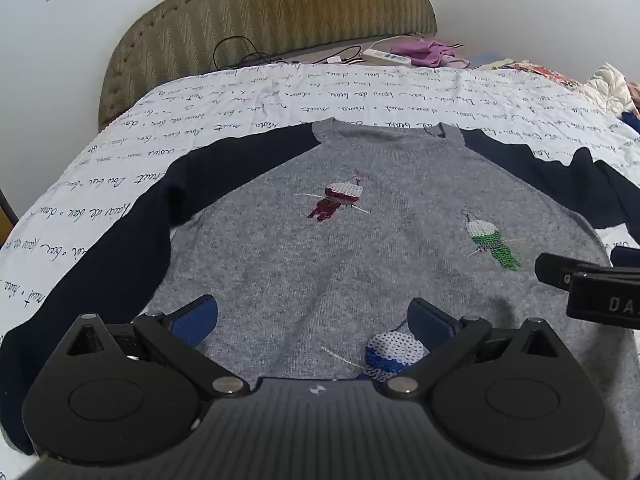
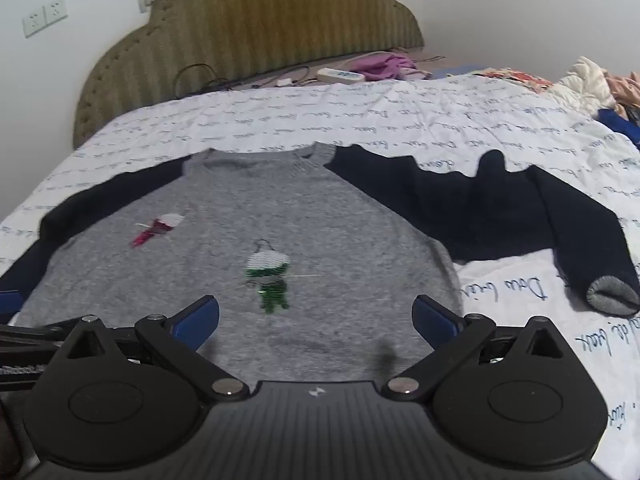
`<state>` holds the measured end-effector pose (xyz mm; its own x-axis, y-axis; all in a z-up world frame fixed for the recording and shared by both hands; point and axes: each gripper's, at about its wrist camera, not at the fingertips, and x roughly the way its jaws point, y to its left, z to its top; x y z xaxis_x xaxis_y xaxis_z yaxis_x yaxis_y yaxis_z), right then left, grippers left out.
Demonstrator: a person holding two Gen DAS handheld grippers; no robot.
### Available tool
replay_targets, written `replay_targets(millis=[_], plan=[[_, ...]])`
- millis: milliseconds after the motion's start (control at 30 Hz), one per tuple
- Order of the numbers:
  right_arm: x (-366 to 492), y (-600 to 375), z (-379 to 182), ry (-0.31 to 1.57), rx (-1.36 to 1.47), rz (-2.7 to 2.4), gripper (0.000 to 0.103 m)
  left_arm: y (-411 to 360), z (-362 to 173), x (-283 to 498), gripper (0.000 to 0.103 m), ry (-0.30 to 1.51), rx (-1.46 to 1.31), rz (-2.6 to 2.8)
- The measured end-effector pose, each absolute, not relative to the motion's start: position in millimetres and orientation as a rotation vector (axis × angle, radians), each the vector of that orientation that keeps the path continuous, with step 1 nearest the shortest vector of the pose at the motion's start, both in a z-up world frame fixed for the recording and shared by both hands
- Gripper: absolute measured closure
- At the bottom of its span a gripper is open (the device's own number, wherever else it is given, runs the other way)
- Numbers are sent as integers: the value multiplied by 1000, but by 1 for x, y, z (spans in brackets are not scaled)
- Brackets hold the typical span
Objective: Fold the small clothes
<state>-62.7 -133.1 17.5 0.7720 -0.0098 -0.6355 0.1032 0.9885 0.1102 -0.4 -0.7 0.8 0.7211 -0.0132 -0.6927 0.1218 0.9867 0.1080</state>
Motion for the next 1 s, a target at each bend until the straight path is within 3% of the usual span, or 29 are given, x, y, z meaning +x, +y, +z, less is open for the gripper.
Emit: replay_targets(millis=[1000], plan=[[-60,-148,4,690,130,-170,0,-9,7,-7,0,728,162,-73]])
